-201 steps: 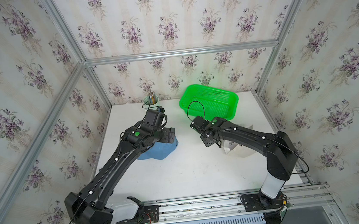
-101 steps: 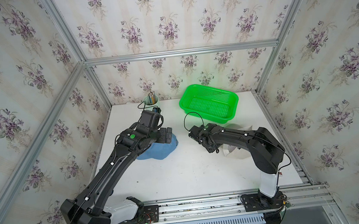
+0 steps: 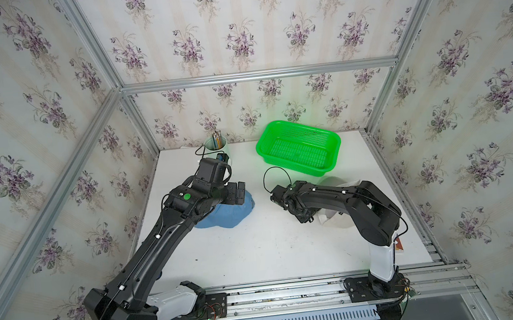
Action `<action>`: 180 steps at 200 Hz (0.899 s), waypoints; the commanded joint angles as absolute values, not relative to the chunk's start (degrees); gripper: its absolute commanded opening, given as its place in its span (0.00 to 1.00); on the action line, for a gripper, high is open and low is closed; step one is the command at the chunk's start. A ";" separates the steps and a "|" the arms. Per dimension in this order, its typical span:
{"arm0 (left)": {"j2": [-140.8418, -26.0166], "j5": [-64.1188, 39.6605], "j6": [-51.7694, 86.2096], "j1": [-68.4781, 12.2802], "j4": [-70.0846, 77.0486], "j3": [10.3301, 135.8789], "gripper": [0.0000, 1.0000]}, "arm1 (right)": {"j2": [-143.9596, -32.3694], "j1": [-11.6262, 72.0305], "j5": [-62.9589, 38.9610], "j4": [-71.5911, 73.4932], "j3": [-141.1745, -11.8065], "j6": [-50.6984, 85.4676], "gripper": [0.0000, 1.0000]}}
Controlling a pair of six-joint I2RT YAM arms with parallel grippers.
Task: Turn the baseball cap inside out
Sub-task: Pick up the baseball cap from the center of the board, then place the baseball cap at the center of the board.
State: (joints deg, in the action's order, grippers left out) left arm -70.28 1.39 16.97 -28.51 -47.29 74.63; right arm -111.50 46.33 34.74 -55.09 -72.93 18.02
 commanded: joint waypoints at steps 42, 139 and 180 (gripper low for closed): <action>-69.86 0.27 17.03 -28.31 -45.15 74.40 0.99 | -111.20 43.52 41.11 -55.00 -71.38 19.34 0.26; -70.22 -1.11 17.27 -28.38 -44.74 74.62 0.99 | -95.11 43.57 22.46 -50.79 -78.13 16.10 0.00; -70.72 -2.77 17.40 -28.39 -44.56 75.60 0.99 | -85.77 42.76 0.97 -44.94 -84.43 16.52 0.02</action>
State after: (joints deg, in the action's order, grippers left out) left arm -70.30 -1.32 17.08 -28.38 -45.43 74.78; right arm -89.97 43.44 17.89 -50.37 -82.70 16.47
